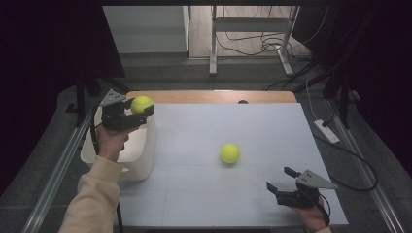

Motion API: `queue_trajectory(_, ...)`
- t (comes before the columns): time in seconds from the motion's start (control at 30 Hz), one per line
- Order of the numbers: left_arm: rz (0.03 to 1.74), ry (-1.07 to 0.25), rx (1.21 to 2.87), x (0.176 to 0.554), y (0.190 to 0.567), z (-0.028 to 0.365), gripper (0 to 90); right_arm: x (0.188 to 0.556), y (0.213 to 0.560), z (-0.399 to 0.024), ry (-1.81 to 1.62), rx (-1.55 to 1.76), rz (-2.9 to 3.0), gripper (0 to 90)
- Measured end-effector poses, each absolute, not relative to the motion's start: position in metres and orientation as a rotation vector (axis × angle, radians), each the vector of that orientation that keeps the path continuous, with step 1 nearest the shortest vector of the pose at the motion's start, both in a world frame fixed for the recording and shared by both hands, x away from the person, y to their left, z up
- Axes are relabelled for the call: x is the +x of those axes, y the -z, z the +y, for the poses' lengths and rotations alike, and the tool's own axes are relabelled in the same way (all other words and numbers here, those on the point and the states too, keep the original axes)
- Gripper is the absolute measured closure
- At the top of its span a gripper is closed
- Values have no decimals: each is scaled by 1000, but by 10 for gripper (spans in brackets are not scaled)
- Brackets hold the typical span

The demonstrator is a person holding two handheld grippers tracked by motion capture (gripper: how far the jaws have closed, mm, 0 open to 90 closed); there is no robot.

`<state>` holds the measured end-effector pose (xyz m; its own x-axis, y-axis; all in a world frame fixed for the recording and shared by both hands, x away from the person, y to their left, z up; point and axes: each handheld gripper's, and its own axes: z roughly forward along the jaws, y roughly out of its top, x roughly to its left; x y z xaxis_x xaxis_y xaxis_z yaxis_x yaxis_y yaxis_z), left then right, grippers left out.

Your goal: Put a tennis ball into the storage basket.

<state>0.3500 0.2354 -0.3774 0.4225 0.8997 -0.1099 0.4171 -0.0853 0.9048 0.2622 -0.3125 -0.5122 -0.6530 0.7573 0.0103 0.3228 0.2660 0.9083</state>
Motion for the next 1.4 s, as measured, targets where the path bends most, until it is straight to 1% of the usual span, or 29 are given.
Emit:
queue_trajectory(0.57, 1257, -645, 1687, 361, 382, 258, 266, 262, 512, -312, -1358, 977, 2113, 107)
queue_trajectory(1.4, 1398, -640, 1713, 381, 391, 282, 264, 262, 512, -312, -1354, 977, 2114, 108)
